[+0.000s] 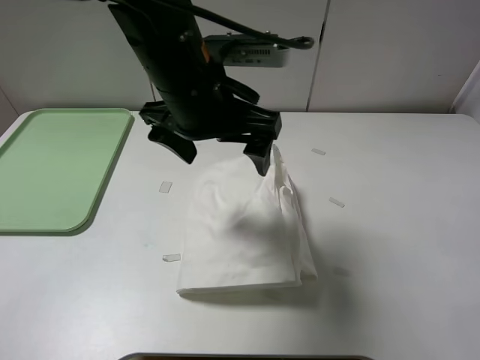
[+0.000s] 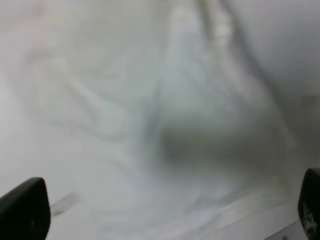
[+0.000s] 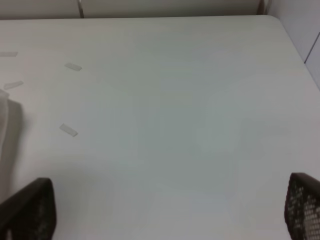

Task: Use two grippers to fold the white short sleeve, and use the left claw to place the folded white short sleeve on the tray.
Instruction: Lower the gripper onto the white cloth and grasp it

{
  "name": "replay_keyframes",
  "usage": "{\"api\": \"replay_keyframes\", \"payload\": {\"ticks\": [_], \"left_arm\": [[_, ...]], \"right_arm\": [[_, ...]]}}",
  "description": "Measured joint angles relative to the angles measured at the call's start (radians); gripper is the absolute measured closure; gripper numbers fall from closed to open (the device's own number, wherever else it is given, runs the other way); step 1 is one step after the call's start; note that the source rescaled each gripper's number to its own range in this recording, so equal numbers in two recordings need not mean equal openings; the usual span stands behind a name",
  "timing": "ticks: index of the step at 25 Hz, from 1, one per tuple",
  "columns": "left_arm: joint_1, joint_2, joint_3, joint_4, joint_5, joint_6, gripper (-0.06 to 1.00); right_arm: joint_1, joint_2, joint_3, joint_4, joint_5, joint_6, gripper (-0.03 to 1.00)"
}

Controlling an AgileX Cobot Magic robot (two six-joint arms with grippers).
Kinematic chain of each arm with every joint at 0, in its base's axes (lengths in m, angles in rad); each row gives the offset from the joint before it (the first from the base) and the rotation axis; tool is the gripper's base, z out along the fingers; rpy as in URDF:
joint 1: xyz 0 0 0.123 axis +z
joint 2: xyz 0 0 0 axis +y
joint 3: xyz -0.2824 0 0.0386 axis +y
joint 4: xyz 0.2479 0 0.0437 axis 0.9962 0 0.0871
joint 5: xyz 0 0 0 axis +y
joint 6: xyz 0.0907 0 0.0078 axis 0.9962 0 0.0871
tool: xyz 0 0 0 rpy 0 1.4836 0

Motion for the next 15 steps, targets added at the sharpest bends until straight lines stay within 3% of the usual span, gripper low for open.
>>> {"api": "replay_keyframes", "payload": {"ticks": [4,8,15], "left_arm": [[0.031,-0.039,0.073,0.017,-0.009,-0.009,-0.05],[0.087,-0.075,0.226,0.004,-0.082,-0.018,-0.05],[0.094,-0.075,0.348,0.023,-0.223,-0.068,-0.05]], "right_arm": [[0.000,0.000,0.000,0.000,0.000,0.000,-0.03],[0.000,0.000,0.000,0.000,0.000,0.000,-0.03],[0.000,0.000,0.000,0.000,0.000,0.000,-0.03]]}}
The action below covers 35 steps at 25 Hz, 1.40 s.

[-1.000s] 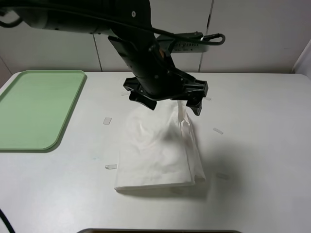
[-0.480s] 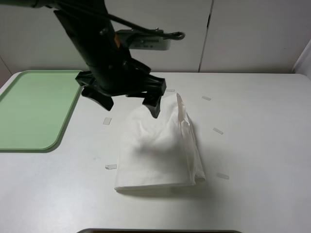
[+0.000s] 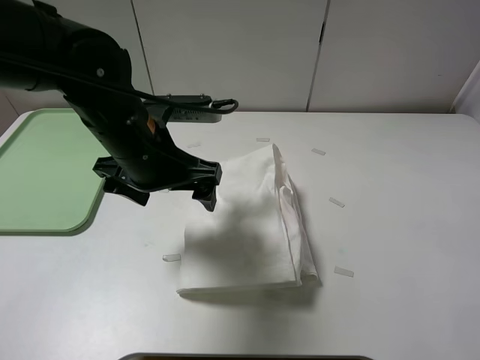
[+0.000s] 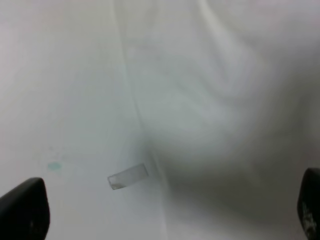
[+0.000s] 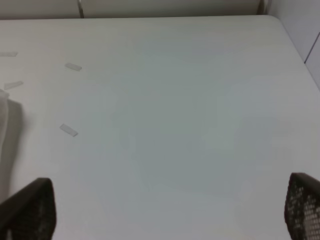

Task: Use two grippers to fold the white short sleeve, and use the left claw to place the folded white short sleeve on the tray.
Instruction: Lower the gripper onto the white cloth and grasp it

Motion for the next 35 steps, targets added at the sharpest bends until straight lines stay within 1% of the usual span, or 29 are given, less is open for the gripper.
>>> {"api": "replay_keyframes", "payload": {"ticks": [1,4,11,16,19,24,28,32,34,35], "left_arm": [[0.000,0.000,0.034,0.017,-0.039,-0.036,-0.05],[0.000,0.021,0.051,0.024,-0.056,-0.069,-0.05],[0.000,0.151,0.051,-0.021,-0.143,-0.078,-0.04],[0.000,0.208,0.051,-0.046,-0.208,-0.079,-0.04],[0.000,0.254,0.024,-0.064,-0.226,-0.080,-0.03],[-0.007,0.322,-0.027,-0.066,-0.231,-0.080,-0.02],[-0.030,0.364,-0.062,-0.063,-0.240,-0.080,0.04],[-0.040,0.373,-0.068,-0.064,-0.255,-0.080,0.21],[-0.042,0.374,-0.068,-0.067,-0.262,-0.080,0.33],[-0.042,0.374,-0.068,-0.067,-0.262,-0.080,0.33]], "right_arm": [[0.000,0.000,0.000,0.000,0.000,0.000,-0.03],[0.000,0.000,0.000,0.000,0.000,0.000,-0.03],[0.000,0.000,0.000,0.000,0.000,0.000,-0.03],[0.000,0.000,0.000,0.000,0.000,0.000,-0.03],[0.000,0.000,0.000,0.000,0.000,0.000,-0.03],[0.000,0.000,0.000,0.000,0.000,0.000,-0.03],[0.000,0.000,0.000,0.000,0.000,0.000,-0.03],[0.000,0.000,0.000,0.000,0.000,0.000,-0.03],[0.000,0.000,0.000,0.000,0.000,0.000,-0.03],[0.000,0.000,0.000,0.000,0.000,0.000,-0.03]]}}
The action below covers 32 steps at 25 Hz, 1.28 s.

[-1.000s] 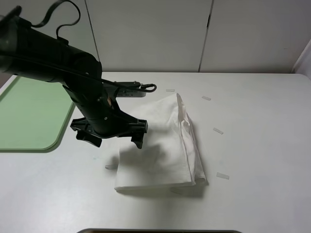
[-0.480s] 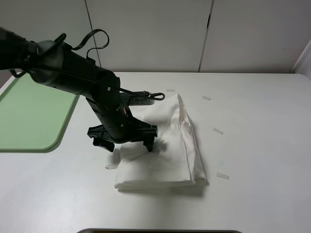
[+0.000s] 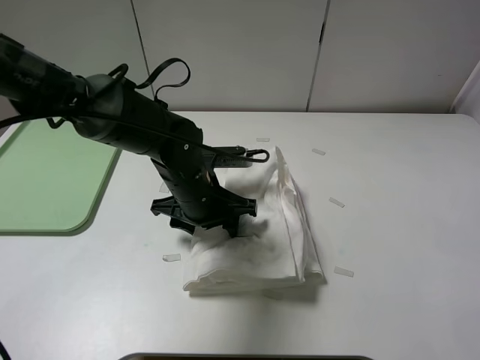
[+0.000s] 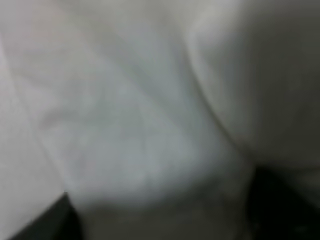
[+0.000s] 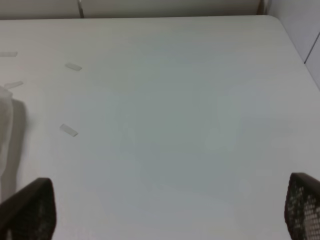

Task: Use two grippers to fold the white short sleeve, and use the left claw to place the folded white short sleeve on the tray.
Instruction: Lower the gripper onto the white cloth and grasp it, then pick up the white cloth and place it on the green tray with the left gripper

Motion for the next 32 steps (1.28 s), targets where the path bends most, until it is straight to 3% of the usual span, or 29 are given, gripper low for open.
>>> {"api": "replay_keyframes", "payload": {"ticks": [2,4,8,12,18,24,32], "left_arm": [[0.000,0.006,0.000,-0.004,-0.004,0.001,0.53],[0.000,0.006,-0.002,-0.008,-0.004,0.010,0.66],[0.012,-0.004,-0.002,-0.010,0.019,0.034,0.78],[0.064,-0.045,-0.002,-0.003,0.121,0.096,0.80],[0.145,-0.130,0.000,0.098,0.243,0.123,0.80],[0.237,-0.179,0.000,0.187,0.297,0.136,0.80],[0.376,-0.188,0.000,0.199,0.329,0.240,0.80]], "right_arm": [[0.000,0.000,0.000,0.000,0.000,0.000,-0.03],[0.000,0.000,0.000,0.000,0.000,0.000,-0.03],[0.000,0.000,0.000,0.000,0.000,0.000,-0.03],[0.000,0.000,0.000,0.000,0.000,0.000,-0.03],[0.000,0.000,0.000,0.000,0.000,0.000,-0.03],[0.000,0.000,0.000,0.000,0.000,0.000,-0.03],[0.000,0.000,0.000,0.000,0.000,0.000,-0.03]]}}
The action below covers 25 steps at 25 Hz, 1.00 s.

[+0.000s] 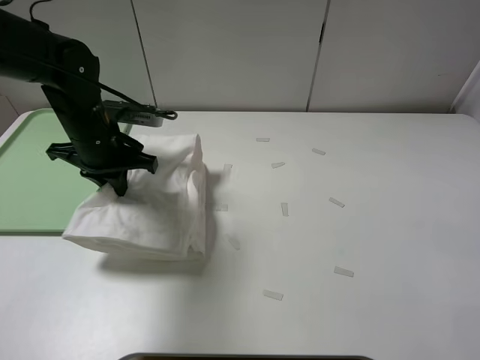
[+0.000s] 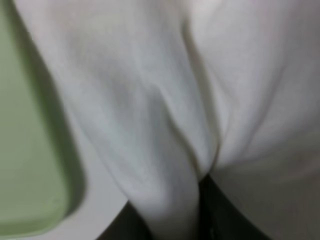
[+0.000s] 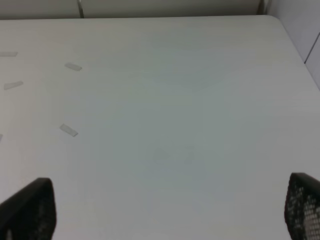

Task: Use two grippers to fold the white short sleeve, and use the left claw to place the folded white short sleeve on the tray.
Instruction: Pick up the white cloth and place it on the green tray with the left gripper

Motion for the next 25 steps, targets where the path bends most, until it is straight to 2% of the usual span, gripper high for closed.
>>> {"api": "replay_keyframes", "payload": {"ticks": [9,10,11,13,14,17,25], "left_arm": [[0.182,-0.001,0.000,0.002,0.014,0.143,0.80],[0.182,-0.001,0.000,0.002,0.014,0.143,0.80],[0.233,-0.001,0.000,0.002,0.014,0.168,0.80],[0.251,-0.001,0.000,0.002,0.014,0.176,0.80],[0.310,-0.001,0.000,0.002,0.007,0.212,0.80],[0.386,-0.001,0.000,0.002,-0.017,0.262,0.80],[0.507,-0.001,0.000,-0.005,-0.093,0.395,0.80]], "right_arm": [[0.000,0.000,0.000,0.000,0.000,0.000,-0.03],[0.000,0.000,0.000,0.000,0.000,0.000,-0.03],[0.000,0.000,0.000,0.000,0.000,0.000,-0.03],[0.000,0.000,0.000,0.000,0.000,0.000,-0.03],[0.000,0.000,0.000,0.000,0.000,0.000,-0.03],[0.000,0.000,0.000,0.000,0.000,0.000,-0.03],[0.000,0.000,0.000,0.000,0.000,0.000,-0.03]]}}
